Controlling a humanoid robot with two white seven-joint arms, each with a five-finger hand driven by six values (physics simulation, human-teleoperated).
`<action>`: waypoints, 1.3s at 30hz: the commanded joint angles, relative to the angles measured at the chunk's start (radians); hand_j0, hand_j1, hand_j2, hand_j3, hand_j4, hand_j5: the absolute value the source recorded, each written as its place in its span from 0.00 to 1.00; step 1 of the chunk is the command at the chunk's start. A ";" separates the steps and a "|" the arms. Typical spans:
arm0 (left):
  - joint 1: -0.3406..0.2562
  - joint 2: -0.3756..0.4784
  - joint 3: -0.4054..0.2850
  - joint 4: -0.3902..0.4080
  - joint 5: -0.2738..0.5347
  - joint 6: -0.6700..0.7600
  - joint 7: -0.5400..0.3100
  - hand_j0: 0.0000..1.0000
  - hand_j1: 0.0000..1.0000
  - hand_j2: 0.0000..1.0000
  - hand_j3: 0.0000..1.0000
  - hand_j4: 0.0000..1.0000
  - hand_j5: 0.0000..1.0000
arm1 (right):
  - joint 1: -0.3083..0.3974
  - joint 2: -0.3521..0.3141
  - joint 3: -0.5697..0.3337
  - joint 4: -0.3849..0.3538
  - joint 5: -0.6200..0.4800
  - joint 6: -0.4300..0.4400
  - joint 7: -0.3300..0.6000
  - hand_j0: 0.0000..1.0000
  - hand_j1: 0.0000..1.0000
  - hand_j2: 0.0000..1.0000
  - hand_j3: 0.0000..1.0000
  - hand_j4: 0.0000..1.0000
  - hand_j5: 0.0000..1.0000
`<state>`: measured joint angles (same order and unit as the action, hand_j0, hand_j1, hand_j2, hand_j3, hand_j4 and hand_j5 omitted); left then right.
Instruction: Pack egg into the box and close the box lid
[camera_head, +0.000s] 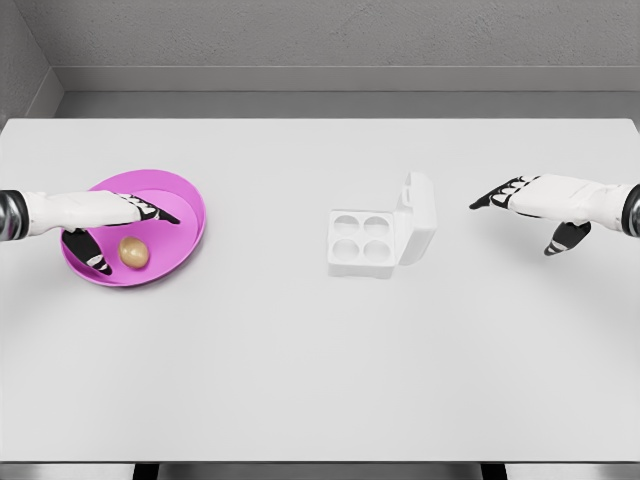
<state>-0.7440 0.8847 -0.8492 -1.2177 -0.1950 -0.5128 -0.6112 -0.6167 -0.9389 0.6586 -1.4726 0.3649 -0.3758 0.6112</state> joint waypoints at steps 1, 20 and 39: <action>0.000 0.000 0.001 0.006 0.005 0.002 0.000 1.00 1.00 1.00 1.00 1.00 1.00 | 0.000 -0.001 0.001 -0.002 -0.003 0.002 0.000 1.00 1.00 1.00 1.00 1.00 1.00; 0.015 0.007 -0.008 0.026 0.005 -0.016 0.000 0.61 0.61 0.61 0.61 0.61 0.61 | 0.029 -0.047 -0.002 -0.092 -0.001 0.000 0.000 1.00 1.00 1.00 1.00 1.00 1.00; 0.015 0.014 0.006 0.021 0.039 -0.039 0.000 0.39 0.39 0.39 0.39 0.39 0.39 | 0.025 -0.046 -0.007 -0.074 0.000 -0.132 0.000 1.00 1.00 1.00 1.00 1.00 1.00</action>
<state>-0.7286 0.8958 -0.8464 -1.1956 -0.1691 -0.5515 -0.6108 -0.5936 -0.9847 0.6523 -1.5481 0.3686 -0.5095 0.6112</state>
